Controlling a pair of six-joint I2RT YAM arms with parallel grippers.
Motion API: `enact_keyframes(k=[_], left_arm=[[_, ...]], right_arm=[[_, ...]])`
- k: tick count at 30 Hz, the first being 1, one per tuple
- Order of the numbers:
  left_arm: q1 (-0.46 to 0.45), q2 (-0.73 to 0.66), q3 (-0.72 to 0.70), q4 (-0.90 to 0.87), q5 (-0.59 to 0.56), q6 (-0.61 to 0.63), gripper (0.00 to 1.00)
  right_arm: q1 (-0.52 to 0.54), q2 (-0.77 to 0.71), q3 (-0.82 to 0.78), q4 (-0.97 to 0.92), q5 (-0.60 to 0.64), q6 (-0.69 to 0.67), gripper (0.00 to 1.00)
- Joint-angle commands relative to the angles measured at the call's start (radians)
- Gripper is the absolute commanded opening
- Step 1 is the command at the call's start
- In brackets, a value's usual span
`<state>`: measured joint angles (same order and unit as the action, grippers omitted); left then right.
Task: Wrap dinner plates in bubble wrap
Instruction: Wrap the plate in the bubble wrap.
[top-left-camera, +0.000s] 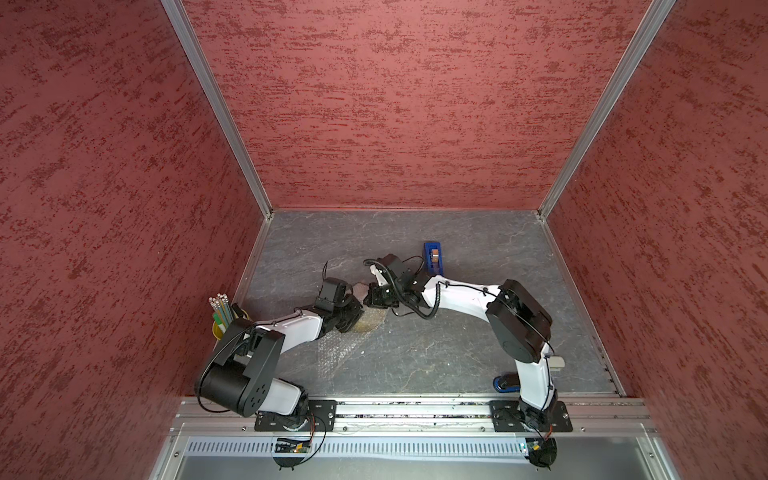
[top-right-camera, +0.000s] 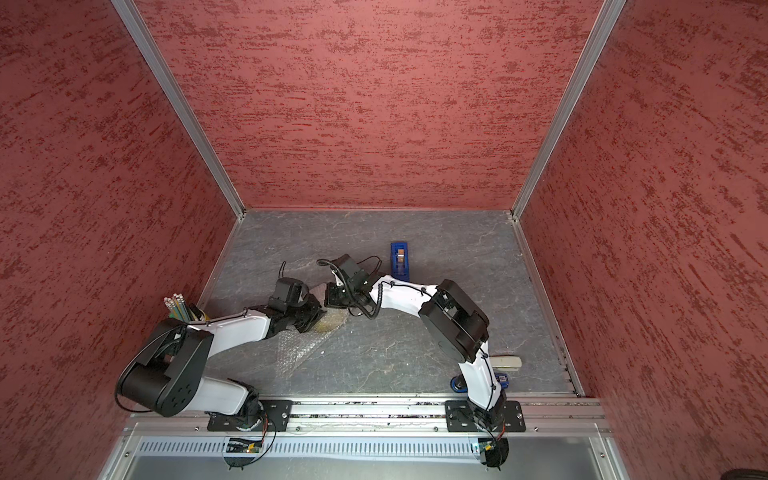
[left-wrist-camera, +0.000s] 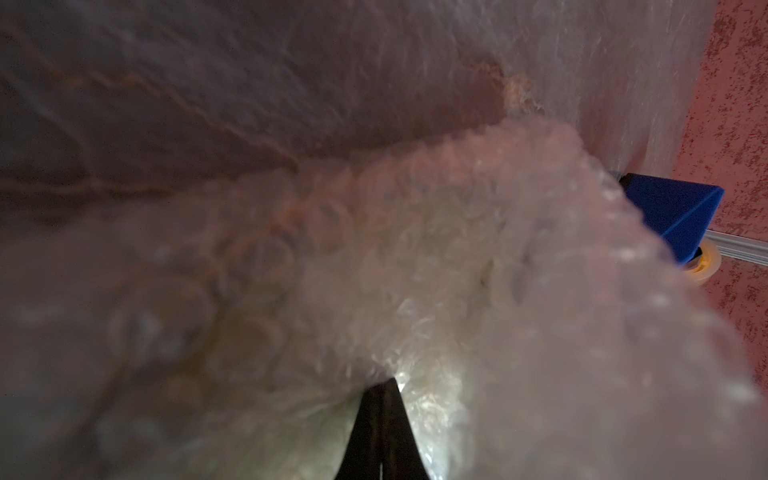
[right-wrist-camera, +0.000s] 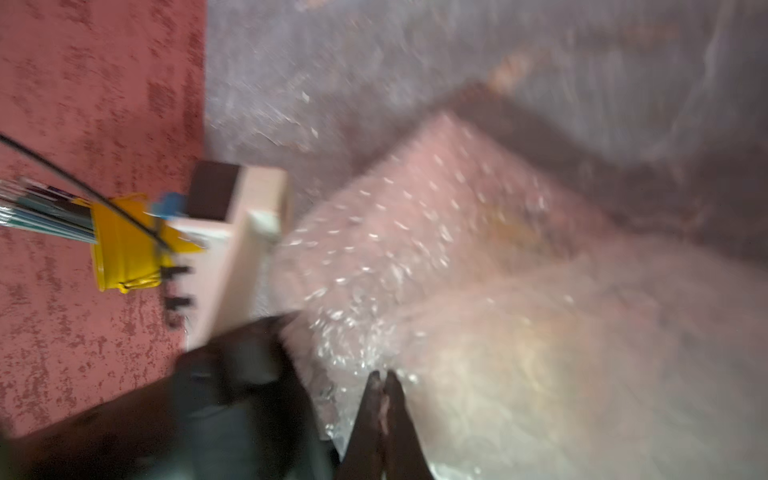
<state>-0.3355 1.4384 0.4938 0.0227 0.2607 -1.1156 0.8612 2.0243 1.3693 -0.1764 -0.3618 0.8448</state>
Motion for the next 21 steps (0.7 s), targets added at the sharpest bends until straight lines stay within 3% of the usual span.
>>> enact_keyframes(k=[1,13,21], left_arm=[[0.007,0.017,-0.048,-0.090,-0.053,-0.017,0.05],[0.085,-0.156,-0.045,-0.230,-0.038,-0.022,0.06],[0.128,-0.108,-0.092,-0.185,-0.016,-0.004,0.00]], right_arm=[[0.011,0.032,-0.036,0.145,-0.066,0.111,0.00],[0.010,0.076,-0.075,0.065,-0.007,0.123,0.00],[0.007,0.067,-0.003,0.024,-0.002,0.076,0.00]])
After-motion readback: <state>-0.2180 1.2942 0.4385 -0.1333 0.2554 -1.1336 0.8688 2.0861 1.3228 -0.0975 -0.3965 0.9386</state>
